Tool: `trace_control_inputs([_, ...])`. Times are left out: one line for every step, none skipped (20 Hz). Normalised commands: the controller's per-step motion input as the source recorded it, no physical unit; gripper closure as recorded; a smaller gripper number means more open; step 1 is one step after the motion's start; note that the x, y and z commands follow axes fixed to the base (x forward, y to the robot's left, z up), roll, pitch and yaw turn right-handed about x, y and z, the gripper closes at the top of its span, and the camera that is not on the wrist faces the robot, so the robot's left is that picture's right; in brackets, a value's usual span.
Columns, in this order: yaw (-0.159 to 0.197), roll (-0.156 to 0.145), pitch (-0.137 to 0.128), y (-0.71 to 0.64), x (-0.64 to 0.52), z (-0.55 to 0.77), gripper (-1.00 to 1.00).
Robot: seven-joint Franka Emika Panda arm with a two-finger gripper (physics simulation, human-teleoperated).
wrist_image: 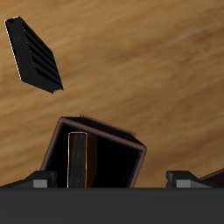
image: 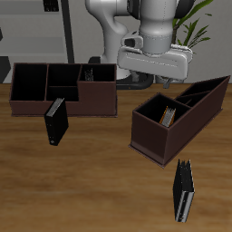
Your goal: Place the right striped book into the back desk caddy's right compartment and place the orange book into the left desk caddy's right compartment and place the black book into the left desk caddy's left compartment
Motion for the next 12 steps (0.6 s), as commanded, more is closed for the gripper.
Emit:
trace_control_inputs([0.067, 0.001, -0.07, -0.69, -0.09, 0.46, -1.0])
trace_control_inputs([0.099, 0.025, -0.017, -0.77, 0.01, 0.39, -1.0])
trace_control_inputs([0.08, -0.161, -0.04, -1.2, 0.07, 0.42, -1.0])
trace_control_inputs([-0.033, 0.073, 0.108, -0.49, 0.08, 0.13, -1.0])
trace_control_inputs([0.094, -0.089, -0.043, -1.17, 0.01, 0.42, -1.0])
trace_control_inputs([0.074, -0.065, 0.005, -0.91, 0.03, 0.26, -1.0])
trace_control_inputs([0.115, -0.141, -0.054, -1.71, -0.18, 0.55, -1.0])
trace_control_inputs([0.104, -0.058, -0.093, -1.18, -0.25, 0.29, -1.0])
trace_control_inputs([0.0, 0.0, 0.0, 0.08, -0.01, -0.01, -1.0])
trace_control_inputs([0.159, -0.013, 0.106, -1.58, -0.56, -0.04, -1.0])
trace_control_inputs([0.13, 0.062, 0.059, -0.75, -0.64, -0.15, -1.0])
trace_control_inputs([0.534, 0.182, -0.2, -1.29, -0.98, 0.07, -1.0])
